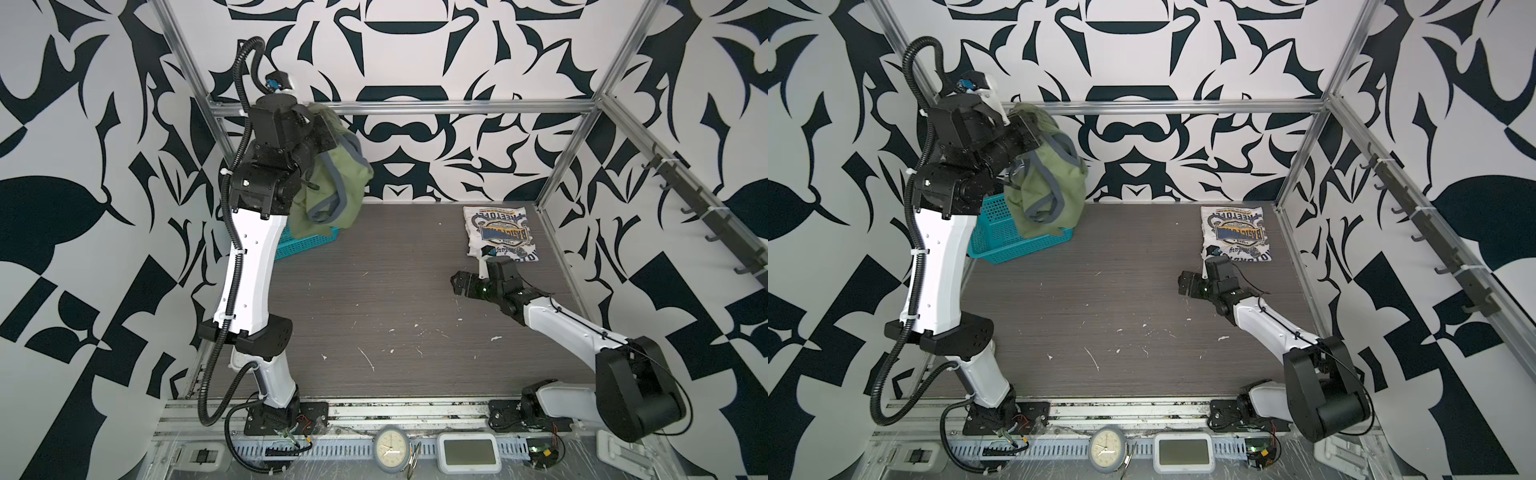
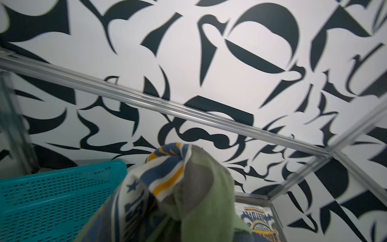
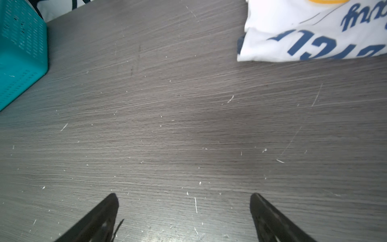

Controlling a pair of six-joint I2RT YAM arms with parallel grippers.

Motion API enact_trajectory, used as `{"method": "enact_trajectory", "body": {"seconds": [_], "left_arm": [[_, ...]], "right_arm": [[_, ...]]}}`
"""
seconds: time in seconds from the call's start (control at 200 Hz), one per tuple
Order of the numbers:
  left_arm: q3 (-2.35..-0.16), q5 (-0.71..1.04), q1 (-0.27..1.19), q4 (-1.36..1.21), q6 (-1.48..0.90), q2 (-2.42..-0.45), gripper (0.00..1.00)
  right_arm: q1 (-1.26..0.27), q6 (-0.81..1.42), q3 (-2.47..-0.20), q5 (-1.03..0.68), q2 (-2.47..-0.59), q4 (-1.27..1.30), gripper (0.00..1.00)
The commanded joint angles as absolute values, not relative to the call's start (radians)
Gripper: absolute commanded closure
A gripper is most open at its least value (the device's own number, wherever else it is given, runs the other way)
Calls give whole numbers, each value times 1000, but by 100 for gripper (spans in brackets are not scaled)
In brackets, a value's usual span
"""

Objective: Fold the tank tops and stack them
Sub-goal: 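Lift the green shirt from the basket and drop it on the table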

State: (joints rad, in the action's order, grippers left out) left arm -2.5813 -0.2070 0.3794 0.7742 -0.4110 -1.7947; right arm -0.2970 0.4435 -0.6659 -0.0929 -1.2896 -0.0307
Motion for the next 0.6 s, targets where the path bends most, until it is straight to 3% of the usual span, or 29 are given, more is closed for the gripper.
{"method": "enact_trajectory", "body": {"seconds": [0.0, 0.385, 0.595], "left_arm": [[-2575, -193, 434, 769, -389, -1753, 100], [-2314, -29, 640, 705, -441, -1660, 100], [-1716, -128, 644, 496, -512, -1479, 100]], "right_arm": [[-302, 448, -664, -81, -1241, 1, 0], [-301, 462, -653, -86, -1109, -16, 0], [-302, 450, -670, -100, -1088, -63, 0]]}}
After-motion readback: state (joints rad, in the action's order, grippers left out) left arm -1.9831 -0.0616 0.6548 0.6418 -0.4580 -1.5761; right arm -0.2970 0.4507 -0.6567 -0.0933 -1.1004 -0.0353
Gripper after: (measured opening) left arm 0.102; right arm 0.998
